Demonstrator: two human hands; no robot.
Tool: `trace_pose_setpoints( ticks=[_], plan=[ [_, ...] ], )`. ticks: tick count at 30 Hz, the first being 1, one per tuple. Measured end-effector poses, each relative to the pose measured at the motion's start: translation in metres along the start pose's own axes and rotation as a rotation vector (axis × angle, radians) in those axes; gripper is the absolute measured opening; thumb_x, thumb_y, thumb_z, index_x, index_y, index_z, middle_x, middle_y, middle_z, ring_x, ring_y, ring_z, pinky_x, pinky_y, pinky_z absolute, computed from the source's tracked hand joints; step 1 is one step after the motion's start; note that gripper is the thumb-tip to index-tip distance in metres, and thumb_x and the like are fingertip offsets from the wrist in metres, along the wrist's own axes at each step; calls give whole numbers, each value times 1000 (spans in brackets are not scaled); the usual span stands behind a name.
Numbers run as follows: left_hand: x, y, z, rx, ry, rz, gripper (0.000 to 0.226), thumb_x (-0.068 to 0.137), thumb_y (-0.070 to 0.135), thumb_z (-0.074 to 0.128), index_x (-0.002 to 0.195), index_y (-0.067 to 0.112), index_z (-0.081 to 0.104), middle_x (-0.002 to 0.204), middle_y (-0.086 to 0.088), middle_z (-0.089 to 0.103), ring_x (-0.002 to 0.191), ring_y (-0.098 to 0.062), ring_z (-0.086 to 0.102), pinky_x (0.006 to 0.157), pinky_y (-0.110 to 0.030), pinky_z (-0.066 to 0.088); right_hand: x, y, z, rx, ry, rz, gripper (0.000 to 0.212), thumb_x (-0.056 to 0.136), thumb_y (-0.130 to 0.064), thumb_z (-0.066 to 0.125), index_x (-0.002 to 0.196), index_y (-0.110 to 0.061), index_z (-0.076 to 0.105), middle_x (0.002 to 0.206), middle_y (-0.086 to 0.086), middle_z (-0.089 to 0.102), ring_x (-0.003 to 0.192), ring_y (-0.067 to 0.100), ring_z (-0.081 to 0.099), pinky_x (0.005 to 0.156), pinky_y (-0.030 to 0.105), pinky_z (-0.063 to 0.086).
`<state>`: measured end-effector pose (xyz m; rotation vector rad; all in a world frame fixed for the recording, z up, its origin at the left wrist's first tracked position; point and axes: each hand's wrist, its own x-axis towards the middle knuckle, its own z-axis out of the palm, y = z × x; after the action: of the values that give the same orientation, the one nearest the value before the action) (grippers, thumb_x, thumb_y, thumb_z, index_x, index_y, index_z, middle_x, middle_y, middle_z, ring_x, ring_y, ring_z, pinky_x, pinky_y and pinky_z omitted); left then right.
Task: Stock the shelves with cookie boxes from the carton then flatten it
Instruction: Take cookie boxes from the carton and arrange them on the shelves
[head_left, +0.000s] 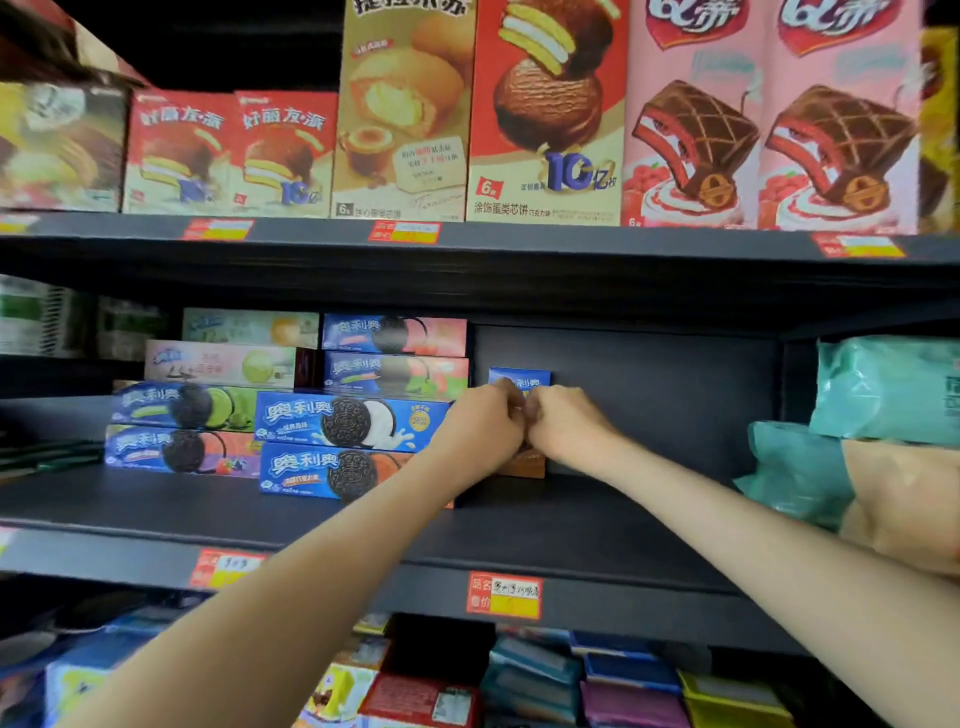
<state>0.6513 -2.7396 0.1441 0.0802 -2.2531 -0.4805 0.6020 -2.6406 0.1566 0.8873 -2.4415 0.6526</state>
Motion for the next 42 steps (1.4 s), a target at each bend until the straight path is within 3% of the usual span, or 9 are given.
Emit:
trace_pose_setpoints(
  ticks=[4,9,14,16,18,23,30,33,42],
  plan=[
    [-58,-9,-26,-167,72,39,21,87,9,52,105,13,61,95,1,67,87,-18,61,78,-25,45,-55,-29,-7,33,87,-128,14,89,-9,48,94,-11,61,97,4,63,91,24,60,74,34,49],
    [-147,-29,-55,-289,132,-5,16,82,6,61,95,15,63,83,7,63,75,-11,59,73,-17,45,-128,-69,15,17,104,-315,18,84,-3,53,100,-8,58,100,9,62,96,28,58,79,35,43],
    [-245,-64,-67,-261,113,-135,9,82,7,63,88,13,64,75,4,65,68,-12,58,65,-12,41,-202,-96,71,161,46,-366,13,79,0,58,89,-8,60,80,1,55,82,28,57,71,38,40],
    [-286,-84,-62,-244,50,-223,7,83,7,62,89,11,64,78,-3,69,71,-18,63,69,-22,46,-228,-101,106,233,-2,-377,11,77,3,60,85,-6,60,74,-2,50,74,27,56,67,36,38],
    [-327,-105,-53,-235,-20,-329,8,85,8,61,91,9,64,80,-7,70,73,-23,65,71,-33,48,-253,-105,146,279,-113,-363,9,81,1,61,84,-7,60,72,-3,49,69,22,51,63,33,35],
    [-430,-157,-18,-149,-128,-661,9,89,16,58,89,11,66,76,-8,67,75,-25,61,65,-27,37,-315,-108,253,350,-382,-359,6,80,-3,64,81,-8,60,72,4,60,74,25,57,67,33,37],
    [-589,-223,56,-60,-190,-1179,12,89,19,51,78,16,54,69,0,56,71,-25,55,61,-30,38,-429,-103,411,402,-888,-347,3,86,-8,57,88,-9,60,87,11,67,85,31,60,71,37,41],
    [-664,-245,92,-53,-205,-1351,14,89,20,51,85,11,60,78,-5,65,77,-27,60,68,-34,46,-486,-97,475,364,-1072,-351,4,88,-11,54,87,-13,56,90,9,63,87,30,59,71,37,45],
    [-896,-321,217,51,-300,-1650,23,92,20,46,73,8,46,73,-11,59,73,-32,56,61,-35,38,-662,-65,653,269,-1330,-193,9,89,-2,50,91,-2,59,97,14,63,93,32,56,73,30,32]
  ],
)
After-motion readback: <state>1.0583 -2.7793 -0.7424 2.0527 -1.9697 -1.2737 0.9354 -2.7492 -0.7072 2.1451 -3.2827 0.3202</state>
